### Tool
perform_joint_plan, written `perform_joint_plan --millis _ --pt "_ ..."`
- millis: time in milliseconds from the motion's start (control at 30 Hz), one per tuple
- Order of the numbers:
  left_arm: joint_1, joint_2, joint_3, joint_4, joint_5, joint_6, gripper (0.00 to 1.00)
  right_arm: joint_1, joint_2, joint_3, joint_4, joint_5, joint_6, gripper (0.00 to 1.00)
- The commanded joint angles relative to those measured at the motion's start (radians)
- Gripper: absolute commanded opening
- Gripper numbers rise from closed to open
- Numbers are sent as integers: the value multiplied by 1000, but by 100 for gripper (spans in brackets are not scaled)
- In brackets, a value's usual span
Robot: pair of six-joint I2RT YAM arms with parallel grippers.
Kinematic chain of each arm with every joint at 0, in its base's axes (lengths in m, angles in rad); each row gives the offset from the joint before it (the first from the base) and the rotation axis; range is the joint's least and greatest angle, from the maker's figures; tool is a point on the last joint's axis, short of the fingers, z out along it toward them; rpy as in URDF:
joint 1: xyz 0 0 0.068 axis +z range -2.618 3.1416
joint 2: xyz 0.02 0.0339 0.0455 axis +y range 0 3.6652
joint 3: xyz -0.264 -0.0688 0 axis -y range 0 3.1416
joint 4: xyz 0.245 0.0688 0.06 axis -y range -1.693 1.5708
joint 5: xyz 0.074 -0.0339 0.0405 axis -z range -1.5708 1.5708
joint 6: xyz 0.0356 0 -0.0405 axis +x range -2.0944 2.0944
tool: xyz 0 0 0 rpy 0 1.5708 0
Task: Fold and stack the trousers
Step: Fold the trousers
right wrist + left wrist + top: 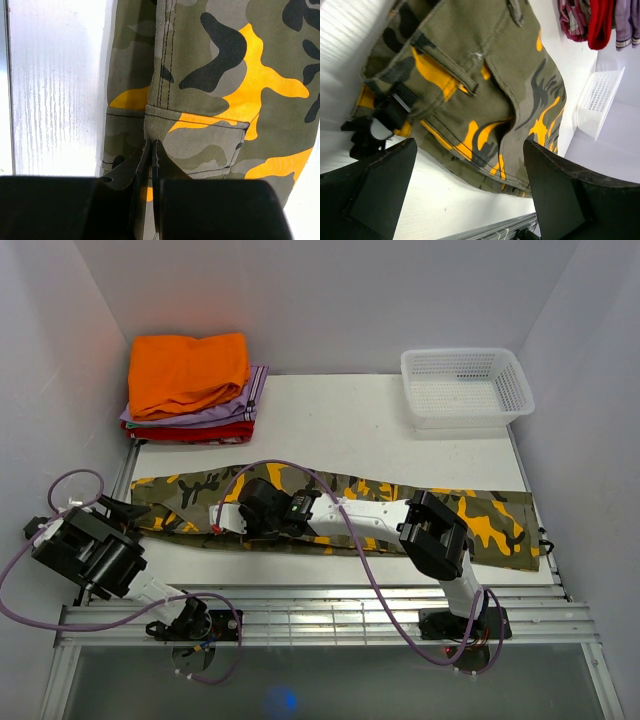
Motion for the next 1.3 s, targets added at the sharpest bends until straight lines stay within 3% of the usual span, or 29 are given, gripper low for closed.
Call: perform_joint_plan --millis 0,300,567,733,1267 --pt "1 33 -23 100 -11 -57 98 1 9 45 7 -32 20 8" --pt "1 95 -30 188 -36 -144 98 1 -9 26 -18 -107 34 8" --pt "-1 20 -12 55 62 -26 98 -1 6 35 -16 -95 33 8" --pt "-2 -29 -3 22 104 -57 98 1 20 52 -15 -101 34 8" --pt "-15 99 -53 276 6 -242 98 -1 0 48 -35 -164 49 8"
